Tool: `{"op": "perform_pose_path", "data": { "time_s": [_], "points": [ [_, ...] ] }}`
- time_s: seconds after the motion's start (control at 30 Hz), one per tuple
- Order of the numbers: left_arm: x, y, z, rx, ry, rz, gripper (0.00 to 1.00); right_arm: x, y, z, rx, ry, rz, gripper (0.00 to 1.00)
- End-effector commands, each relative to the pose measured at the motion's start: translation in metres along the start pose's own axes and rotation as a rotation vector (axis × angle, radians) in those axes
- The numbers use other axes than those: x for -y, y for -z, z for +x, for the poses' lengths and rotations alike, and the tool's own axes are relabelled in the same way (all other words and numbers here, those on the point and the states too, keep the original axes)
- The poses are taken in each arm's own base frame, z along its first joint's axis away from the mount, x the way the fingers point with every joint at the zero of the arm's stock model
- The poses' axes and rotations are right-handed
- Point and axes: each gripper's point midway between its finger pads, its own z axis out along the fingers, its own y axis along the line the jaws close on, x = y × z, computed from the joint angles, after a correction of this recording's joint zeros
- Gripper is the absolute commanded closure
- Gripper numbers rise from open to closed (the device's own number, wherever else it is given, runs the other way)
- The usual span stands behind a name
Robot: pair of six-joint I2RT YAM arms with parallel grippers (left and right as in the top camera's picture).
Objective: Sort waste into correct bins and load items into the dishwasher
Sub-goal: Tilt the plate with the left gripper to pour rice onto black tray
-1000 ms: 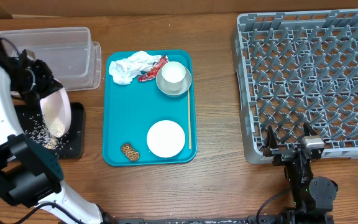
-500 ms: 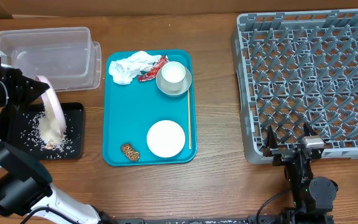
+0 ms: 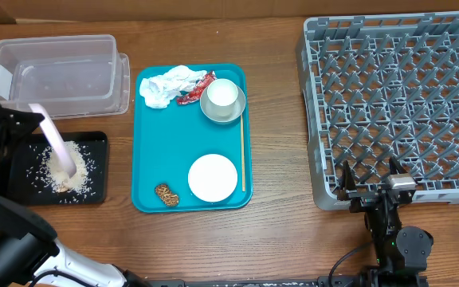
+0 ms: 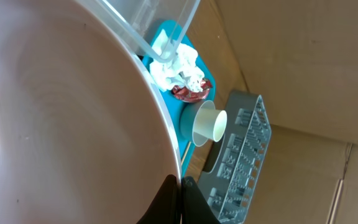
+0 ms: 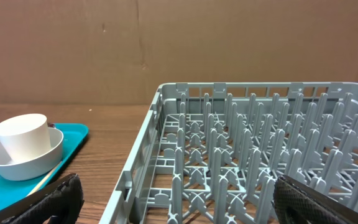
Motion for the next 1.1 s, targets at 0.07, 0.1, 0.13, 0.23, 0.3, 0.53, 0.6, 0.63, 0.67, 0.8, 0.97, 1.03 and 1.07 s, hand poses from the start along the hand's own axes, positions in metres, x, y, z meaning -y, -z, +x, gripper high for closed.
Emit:
{"op": "perform_pose_path", "data": {
  "time_s": [0.07, 0.1, 0.13, 0.23, 0.3, 0.53, 0.6, 0.63, 0.67, 0.8, 0.97, 1.03, 1.07],
  "points": [
    [0.006, 0.01, -0.006, 0.031, -0.066, 0.054, 0.96, -0.001, 0.0, 0.002, 0.004, -0.002, -0.002, 0.0],
    [0.003, 0.01, -0.005, 0.028, -0.065, 0.036, 0.96, -0.001, 0.0, 0.002, 0.004, -0.002, -0.002, 0.0],
    [0.003, 0.01, -0.005, 0.026, -0.064, 0.034, 0.96, -0.001, 0.0, 0.001, 0.005, -0.002, -0.002, 0.0],
    [0.004, 0.01, -0.003, 0.023, -0.076, 0.042, 0.96, -0.001, 0.0, 0.002, 0.004, -0.002, -0.002, 0.0],
    [0.004, 0.01, -0.002, 0.019, -0.069, 0.041, 0.96, -0.001, 0.0, 0.001, 0.005, -0.002, -0.002, 0.0],
    [0.003, 0.012, 0.0, 0.016, -0.15, 0.04, 0.96, -0.001, 0.0, 0.001, 0.005, -0.002, -0.002, 0.0],
    [-0.011, 0.012, 0.001, 0.003, -0.012, -0.034, 0.96, -0.001, 0.0, 0.002, 0.004, -0.002, -0.002, 0.0],
    [-0.01, 0.012, 0.002, -0.001, -0.014, -0.033, 0.96, -0.001, 0.0, 0.002, 0.004, -0.002, -0.002, 0.0],
    [-0.011, 0.012, 0.002, -0.003, -0.051, -0.039, 0.96, -0.001, 0.0, 0.002, 0.004, -0.002, -0.002, 0.0],
    [-0.022, 0.012, 0.001, -0.003, 0.006, -0.096, 0.96, -0.001, 0.0, 0.001, 0.005, -0.002, -0.002, 0.0],
    [-0.023, 0.011, 0.002, -0.007, -0.025, -0.108, 0.96, -0.001, 0.0, 0.002, 0.004, -0.002, -0.002, 0.0],
    [-0.037, 0.013, 0.003, -0.015, 0.006, -0.189, 0.96, -0.001, 0.0, 0.002, 0.004, -0.002, -0.002, 0.0],
    [-0.038, 0.013, 0.003, -0.015, 0.027, -0.192, 0.96, -0.001, 0.0, 0.002, 0.004, -0.002, -0.002, 0.0]
  ]
}}
